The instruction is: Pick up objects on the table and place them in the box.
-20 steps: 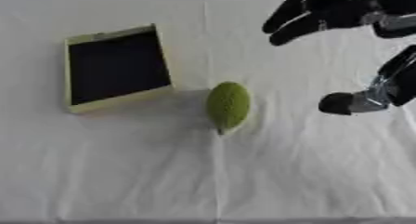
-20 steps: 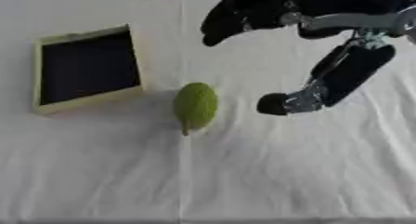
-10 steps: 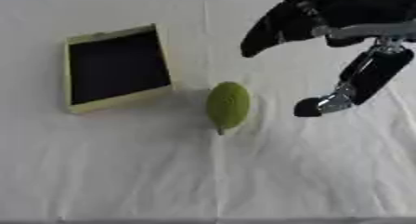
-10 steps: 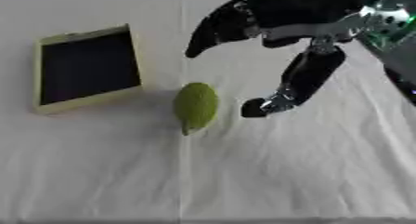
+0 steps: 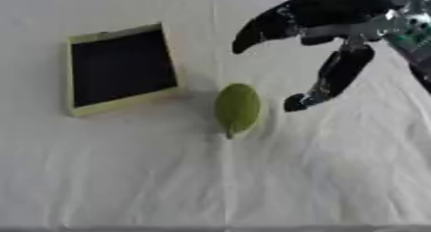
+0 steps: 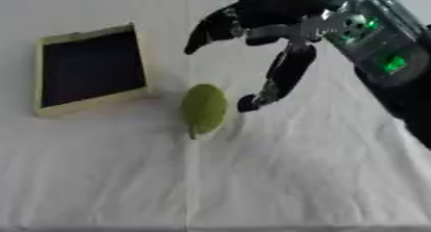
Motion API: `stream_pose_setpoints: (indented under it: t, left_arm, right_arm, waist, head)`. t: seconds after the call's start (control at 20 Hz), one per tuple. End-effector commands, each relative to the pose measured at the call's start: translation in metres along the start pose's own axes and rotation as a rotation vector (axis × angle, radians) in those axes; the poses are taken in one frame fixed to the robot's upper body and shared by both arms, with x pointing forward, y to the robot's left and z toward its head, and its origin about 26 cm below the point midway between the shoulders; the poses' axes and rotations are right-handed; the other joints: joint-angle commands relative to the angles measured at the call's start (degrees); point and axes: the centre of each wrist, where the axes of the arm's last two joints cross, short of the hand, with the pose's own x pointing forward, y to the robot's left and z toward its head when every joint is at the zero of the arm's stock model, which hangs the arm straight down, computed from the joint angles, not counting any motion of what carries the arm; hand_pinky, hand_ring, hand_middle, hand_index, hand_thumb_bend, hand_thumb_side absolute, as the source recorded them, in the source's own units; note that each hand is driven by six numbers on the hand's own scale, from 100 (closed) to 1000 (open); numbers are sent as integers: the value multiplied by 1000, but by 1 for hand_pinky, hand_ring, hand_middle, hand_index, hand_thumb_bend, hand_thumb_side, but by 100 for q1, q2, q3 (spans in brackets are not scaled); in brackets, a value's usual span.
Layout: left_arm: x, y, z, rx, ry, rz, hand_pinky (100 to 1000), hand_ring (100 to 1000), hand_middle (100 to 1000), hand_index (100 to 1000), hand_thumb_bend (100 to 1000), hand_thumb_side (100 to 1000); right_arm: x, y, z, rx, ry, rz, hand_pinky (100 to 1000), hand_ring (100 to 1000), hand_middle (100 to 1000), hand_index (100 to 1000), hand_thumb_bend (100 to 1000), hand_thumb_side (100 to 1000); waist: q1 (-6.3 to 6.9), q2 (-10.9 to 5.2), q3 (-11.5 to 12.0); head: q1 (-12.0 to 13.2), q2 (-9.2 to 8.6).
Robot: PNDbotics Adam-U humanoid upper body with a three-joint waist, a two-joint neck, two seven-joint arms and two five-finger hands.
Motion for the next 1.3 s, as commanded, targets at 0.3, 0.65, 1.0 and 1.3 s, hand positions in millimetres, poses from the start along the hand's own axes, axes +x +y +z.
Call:
stream_pose_setpoints:
  t: [0.3,0.65,1.0,1.3]
  left_arm:
    - [7,-3,-6,-7,-31,22,746,791,617,711,155,574]
    - [7,-3,-7,-6,-31,24,746,791,617,711,154,574]
    - [7,-3,-6,-1,-28,29,747,793,617,711,151,579]
    - [7,-4,-7,2,-33,32,747,793,617,711,152,575]
  right_arm:
    - [-18,13,-19,74,-22,31,846,906,898,960,467,274]
    - [-26,24,-25,94,-24,21,846,907,899,960,467,273]
    - [-29,41,-40,138,-51,-21,851,909,899,957,449,265]
    - [-31,53,-47,184,-67,-46,851,903,883,941,447,200]
  waist:
    - [56,-51,55]
    - [62,-40,66]
    - [57,-14,89]
    - [60,0,98]
  head:
    - [-85,-89]
    - [-94,-101]
    - [-104,-114]
    - [-108,-119]
